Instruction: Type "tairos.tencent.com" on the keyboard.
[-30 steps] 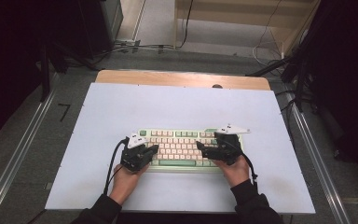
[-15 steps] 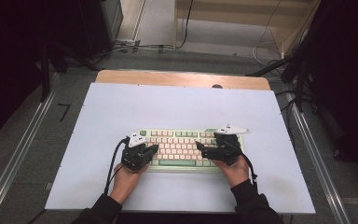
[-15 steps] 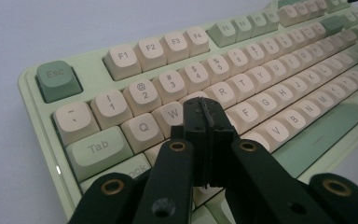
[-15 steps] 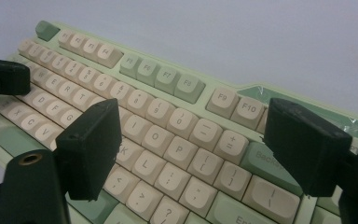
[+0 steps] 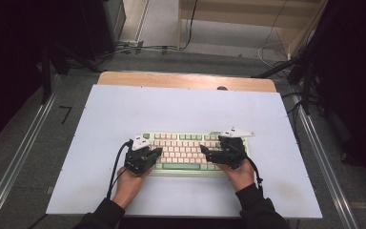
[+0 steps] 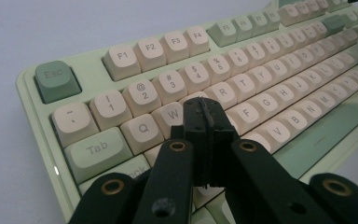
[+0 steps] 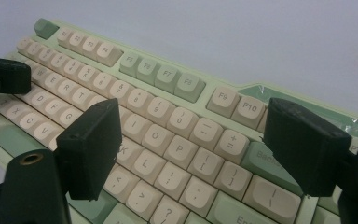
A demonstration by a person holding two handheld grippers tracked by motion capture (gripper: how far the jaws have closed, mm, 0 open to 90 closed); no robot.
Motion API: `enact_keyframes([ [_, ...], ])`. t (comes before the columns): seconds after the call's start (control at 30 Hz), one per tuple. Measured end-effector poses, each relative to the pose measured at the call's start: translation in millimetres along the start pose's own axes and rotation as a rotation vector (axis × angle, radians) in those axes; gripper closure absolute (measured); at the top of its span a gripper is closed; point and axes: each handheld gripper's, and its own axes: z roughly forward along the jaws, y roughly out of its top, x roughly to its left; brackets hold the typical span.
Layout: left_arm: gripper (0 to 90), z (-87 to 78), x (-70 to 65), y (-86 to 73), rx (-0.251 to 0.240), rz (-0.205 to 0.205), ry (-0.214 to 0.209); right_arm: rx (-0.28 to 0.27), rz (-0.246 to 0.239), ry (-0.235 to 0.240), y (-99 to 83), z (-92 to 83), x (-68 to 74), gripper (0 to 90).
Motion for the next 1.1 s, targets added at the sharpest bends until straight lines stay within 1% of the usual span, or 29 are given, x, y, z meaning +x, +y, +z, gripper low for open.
enact_keyframes([
  [0.03, 90.0, 1.1, 0.3, -0.4, 0.008, 0.002, 0.000, 0.000, 0.000, -0.001, 0.0, 0.0, 0.0, 17.6],
  [0.13, 90.0, 0.7, 0.5, -0.1, 0.007, -0.007, -0.008, 0.002, -0.001, -0.003, -0.2, 0.3, 0.2, 17.7],
  [0.17, 90.0, -0.7, 1.2, 0.1, 0.000, -0.011, -0.015, 0.001, -0.002, -0.003, -0.3, 0.4, 0.3, 17.7],
  [0.2, 89.0, -3.4, 2.1, 1.0, -0.019, -0.024, -0.030, 0.001, -0.004, -0.003, -0.3, 0.5, 0.4, 17.7],
  [0.27, 81.2, -10.2, 3.3, 3.3, -0.062, -0.046, -0.062, 0.000, -0.004, -0.004, -0.3, 0.6, 0.3, 17.7],
  [0.3, 76.0, -13.3, 3.6, 4.2, -0.085, -0.050, -0.081, 0.003, -0.004, -0.005, -0.3, 0.6, 0.1, 17.7],
  [0.33, 69.2, -16.4, 4.0, 4.7, -0.111, -0.048, -0.084, 0.003, -0.004, -0.006, -0.3, 0.8, -0.1, 17.7],
  [0.37, 60.4, -19.5, 3.5, 4.8, -0.141, -0.044, -0.055, 0.004, -0.002, -0.007, -0.3, 0.9, -0.3, 17.7],
  [0.4, 49.9, -22.6, 2.6, 4.9, -0.169, -0.034, -0.005, 0.004, -0.001, -0.007, -0.4, 1.0, -0.3, 17.7],
  [0.43, 41.0, -25.2, 2.4, 4.9, -0.190, -0.024, 0.028, 0.004, -0.002, -0.009, -0.4, 0.8, -0.2, 18.3],
  [0.47, 35.9, -27.2, 3.0, 5.0, -0.208, -0.020, 0.055, 0.003, -0.002, -0.011, -0.4, 0.7, -0.2, 19.1],
  [0.5, 30.1, -29.1, 4.4, 5.0, -0.213, -0.023, 0.074, 0.000, -0.001, -0.013, -0.5, 0.6, 0.0, 19.7],
  [0.6, 25.3, -31.7, 10.3, 4.0, -0.215, -0.038, 0.111, -0.004, -0.001, -0.014, -0.6, 0.1, 0.3, 21.2],
  [0.77, 25.2, -33.7, 21.8, -0.6, -0.200, -0.064, 0.141, -0.015, -0.001, -0.023, -0.9, -1.8, 0.2, 27.4],
  [0.87, 25.3, -36.1, 27.9, -2.8, -0.199, -0.084, 0.151, -0.020, 0.000, -0.031, -1.2, -2.9, 0.2, 32.8],
  [0.93, 25.4, -37.2, 30.5, -3.3, -0.206, -0.089, 0.162, -0.020, 0.004, -0.033, -1.8, -3.2, 0.4, 36.6],
  [1.0, 25.9, -37.5, 32.1, -3.8, -0.203, -0.089, 0.169, -0.023, 0.006, -0.034, -2.4, -3.6, 0.8, 40.5],
  [1.1, 25.9, -36.2, 32.1, -4.3, -0.198, -0.088, 0.173, -0.027, 0.005, -0.032, -3.2, -4.7, 1.5, 49.2],
])
